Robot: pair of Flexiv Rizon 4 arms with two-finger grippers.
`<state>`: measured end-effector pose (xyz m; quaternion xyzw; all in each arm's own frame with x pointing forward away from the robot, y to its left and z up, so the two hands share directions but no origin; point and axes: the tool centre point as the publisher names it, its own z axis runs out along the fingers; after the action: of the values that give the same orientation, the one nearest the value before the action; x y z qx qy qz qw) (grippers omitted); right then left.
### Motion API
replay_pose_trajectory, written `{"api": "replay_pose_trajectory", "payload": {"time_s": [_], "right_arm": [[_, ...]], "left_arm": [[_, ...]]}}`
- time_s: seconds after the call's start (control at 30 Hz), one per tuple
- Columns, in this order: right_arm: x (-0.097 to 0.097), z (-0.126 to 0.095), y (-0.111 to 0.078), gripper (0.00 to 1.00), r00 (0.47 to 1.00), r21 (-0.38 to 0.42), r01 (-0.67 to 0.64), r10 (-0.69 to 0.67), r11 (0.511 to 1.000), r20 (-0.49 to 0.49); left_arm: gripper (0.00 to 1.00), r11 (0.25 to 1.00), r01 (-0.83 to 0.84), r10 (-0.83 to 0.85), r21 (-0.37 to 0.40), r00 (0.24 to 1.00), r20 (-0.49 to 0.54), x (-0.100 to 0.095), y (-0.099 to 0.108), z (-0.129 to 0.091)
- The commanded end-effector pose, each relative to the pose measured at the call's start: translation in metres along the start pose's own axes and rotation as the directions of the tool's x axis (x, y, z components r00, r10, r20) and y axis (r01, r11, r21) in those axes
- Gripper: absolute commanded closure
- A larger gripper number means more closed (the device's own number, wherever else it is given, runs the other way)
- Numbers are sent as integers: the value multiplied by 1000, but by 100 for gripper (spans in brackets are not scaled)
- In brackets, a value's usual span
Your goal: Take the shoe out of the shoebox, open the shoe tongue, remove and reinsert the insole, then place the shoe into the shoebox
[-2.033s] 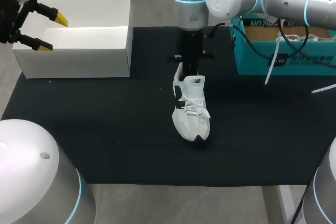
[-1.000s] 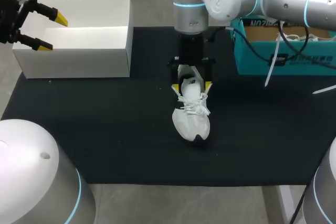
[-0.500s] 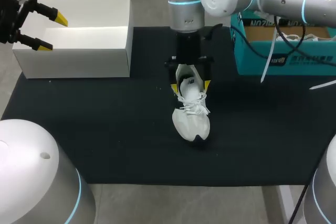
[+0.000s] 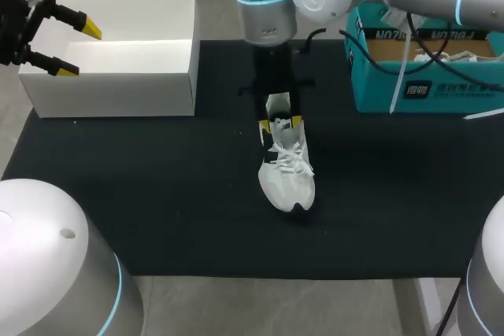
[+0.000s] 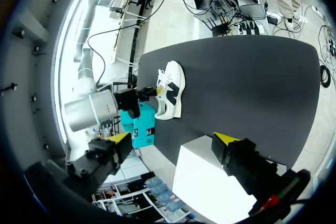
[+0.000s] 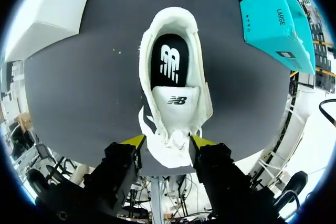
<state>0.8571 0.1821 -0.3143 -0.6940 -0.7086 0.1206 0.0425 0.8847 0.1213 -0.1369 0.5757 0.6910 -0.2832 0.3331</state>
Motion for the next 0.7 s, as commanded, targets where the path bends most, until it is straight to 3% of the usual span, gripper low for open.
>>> {"api": "replay_pose_trajectory", "payload": {"time_s": [0.03, 0.33, 0.7], "right_arm": [[-6, 3, -2, 100, 1000, -66, -5, 4, 998, -14], [-15, 11, 8, 100, 999, -74, -46, 45, 996, -10], [-18, 32, 20, 100, 998, -28, -69, 69, 997, -4]], "left_arm": [[0, 1000, 1, -1, 1, 1000, -3, -1, 0, 0], [0, 1000, 1, -1, 1, 1000, -3, -1, 0, 0], [0, 1000, 1, -1, 1, 1000, -3, -1, 0, 0]]}}
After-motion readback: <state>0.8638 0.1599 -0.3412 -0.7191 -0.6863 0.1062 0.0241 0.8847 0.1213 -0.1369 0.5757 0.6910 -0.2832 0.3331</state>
